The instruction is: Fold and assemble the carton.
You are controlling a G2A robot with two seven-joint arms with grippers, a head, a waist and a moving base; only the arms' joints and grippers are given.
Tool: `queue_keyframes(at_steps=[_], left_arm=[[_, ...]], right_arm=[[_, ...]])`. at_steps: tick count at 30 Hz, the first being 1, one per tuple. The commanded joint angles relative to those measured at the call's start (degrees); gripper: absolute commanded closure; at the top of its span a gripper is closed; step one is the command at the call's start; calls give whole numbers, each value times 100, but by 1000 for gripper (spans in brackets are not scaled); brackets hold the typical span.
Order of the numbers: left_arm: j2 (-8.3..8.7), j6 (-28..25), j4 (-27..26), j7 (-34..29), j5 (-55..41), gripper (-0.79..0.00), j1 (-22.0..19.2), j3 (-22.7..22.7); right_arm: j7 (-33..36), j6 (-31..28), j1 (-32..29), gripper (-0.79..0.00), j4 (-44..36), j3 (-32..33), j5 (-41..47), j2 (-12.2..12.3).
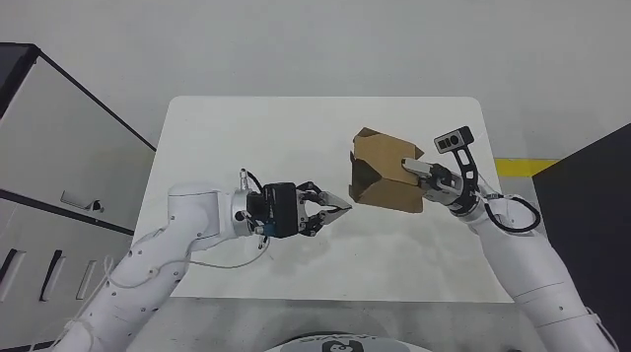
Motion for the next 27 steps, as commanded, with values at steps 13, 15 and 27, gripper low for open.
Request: queue_keyframes(at_steps=[13, 15, 27], left_arm=[[-39, 41, 154, 12, -71, 0, -190, 166], [-40, 38, 168, 22, -69, 0, -200, 170], [-36, 21, 183, 42, -44, 0, -208, 170]], right_arm=[[96, -19, -72, 0, -21, 55, -39, -52], [119, -6, -78, 0, -30, 56, -46, -59], [474, 21, -96, 0, -38, 81, 87, -100]])
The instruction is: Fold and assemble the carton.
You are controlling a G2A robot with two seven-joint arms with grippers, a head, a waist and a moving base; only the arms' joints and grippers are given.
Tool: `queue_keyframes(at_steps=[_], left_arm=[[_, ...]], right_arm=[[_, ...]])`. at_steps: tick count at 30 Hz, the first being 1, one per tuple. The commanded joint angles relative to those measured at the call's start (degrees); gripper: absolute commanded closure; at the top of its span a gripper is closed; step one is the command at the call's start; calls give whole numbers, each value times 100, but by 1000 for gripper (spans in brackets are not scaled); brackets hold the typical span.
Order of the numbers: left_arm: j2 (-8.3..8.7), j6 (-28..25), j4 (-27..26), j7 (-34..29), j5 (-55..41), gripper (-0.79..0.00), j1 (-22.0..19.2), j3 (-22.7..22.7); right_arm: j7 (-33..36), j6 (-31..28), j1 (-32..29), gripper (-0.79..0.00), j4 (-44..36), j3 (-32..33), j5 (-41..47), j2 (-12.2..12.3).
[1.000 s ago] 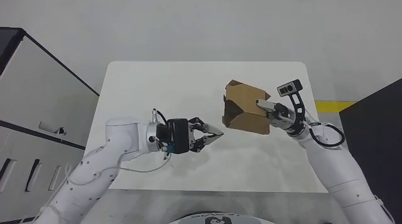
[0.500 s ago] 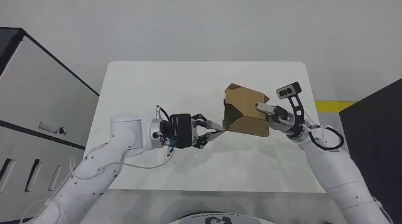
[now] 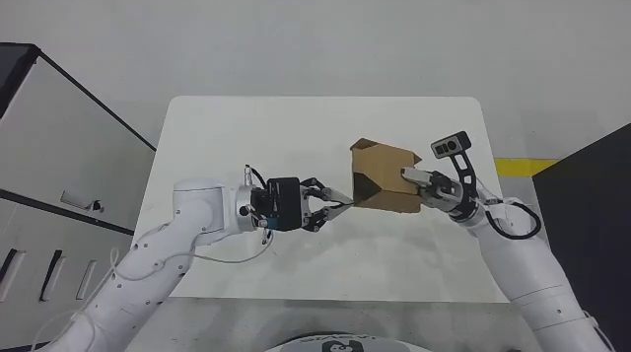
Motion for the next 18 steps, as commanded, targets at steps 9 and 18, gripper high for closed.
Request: queue_keyframes(at_steps=[9, 18], left_arm=[[2, -29, 0, 34, 28, 0, -16, 15], [1, -92, 7, 84, 52, 0, -50, 55]], right_arm=[[306, 45, 18, 0, -7, -9, 9, -31], [224, 68, 59, 0, 14, -54, -68, -72]])
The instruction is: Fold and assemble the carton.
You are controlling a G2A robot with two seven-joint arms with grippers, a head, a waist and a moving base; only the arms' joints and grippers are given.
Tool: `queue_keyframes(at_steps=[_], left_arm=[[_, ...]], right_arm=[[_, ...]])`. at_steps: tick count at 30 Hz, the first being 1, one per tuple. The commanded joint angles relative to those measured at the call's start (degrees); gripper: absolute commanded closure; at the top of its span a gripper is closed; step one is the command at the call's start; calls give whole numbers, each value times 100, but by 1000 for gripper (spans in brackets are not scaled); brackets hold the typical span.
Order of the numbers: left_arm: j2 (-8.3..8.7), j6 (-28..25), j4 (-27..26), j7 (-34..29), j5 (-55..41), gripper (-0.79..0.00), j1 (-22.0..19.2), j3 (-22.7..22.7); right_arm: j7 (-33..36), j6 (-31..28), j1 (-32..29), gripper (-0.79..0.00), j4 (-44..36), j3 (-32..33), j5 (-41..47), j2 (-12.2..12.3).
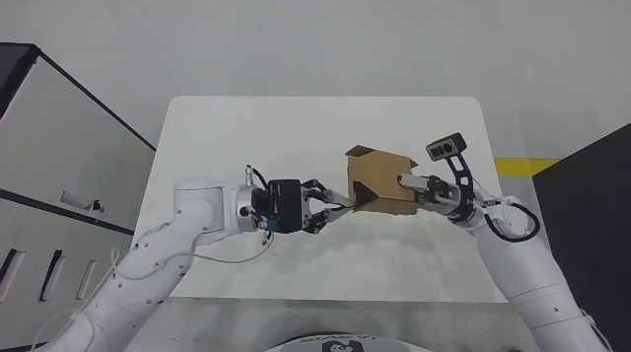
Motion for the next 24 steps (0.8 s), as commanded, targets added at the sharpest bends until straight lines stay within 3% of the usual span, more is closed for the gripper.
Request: queue_keyframes(at_steps=[1, 24], left_arm=[[-2, -14, -6, 5, 5, 0, -11, 16], [-5, -92, 36, 5, 42, 0, -86, 109]], right_arm=[[-36, 6, 10, 0, -3, -28, -20, -12], [83, 30, 70, 0, 17, -192, 10, -120]])
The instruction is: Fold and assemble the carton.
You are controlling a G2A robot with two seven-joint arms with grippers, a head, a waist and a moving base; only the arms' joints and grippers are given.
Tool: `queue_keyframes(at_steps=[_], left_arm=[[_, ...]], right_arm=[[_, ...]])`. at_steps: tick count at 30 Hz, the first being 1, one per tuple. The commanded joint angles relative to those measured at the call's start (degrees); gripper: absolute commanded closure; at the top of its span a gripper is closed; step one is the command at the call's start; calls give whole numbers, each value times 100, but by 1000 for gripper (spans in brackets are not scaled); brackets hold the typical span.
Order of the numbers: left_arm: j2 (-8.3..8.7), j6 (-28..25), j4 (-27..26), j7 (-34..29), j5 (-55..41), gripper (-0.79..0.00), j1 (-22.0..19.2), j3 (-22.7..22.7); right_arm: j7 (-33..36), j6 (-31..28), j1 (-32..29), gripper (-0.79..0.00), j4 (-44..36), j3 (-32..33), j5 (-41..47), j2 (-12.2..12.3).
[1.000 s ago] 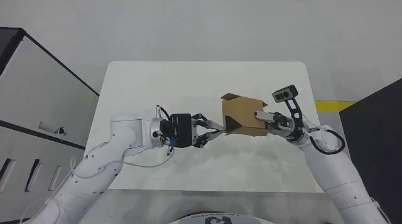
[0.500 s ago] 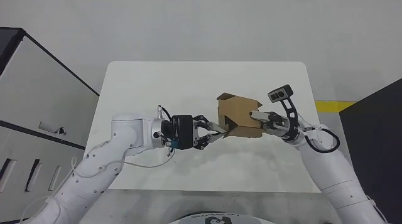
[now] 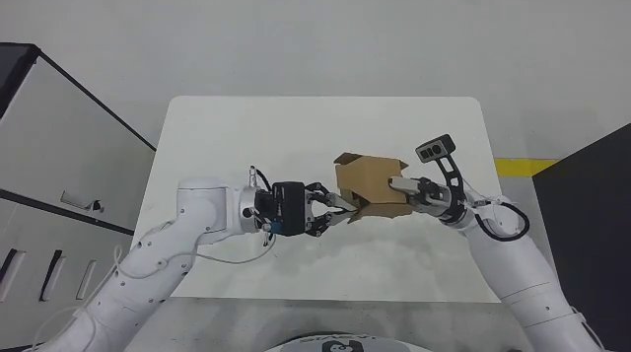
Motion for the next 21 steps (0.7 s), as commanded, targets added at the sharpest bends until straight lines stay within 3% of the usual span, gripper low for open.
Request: queue_keyframes(at_steps=[1, 21], left_arm=[[1, -3, 1, 3, 4, 0, 0, 1], [2, -96, 44, 36, 34, 0, -55, 88]], right_arm=[[50, -15, -3, 0, 2, 10, 22, -5], [27, 72, 29, 0, -41, -11, -140, -59]])
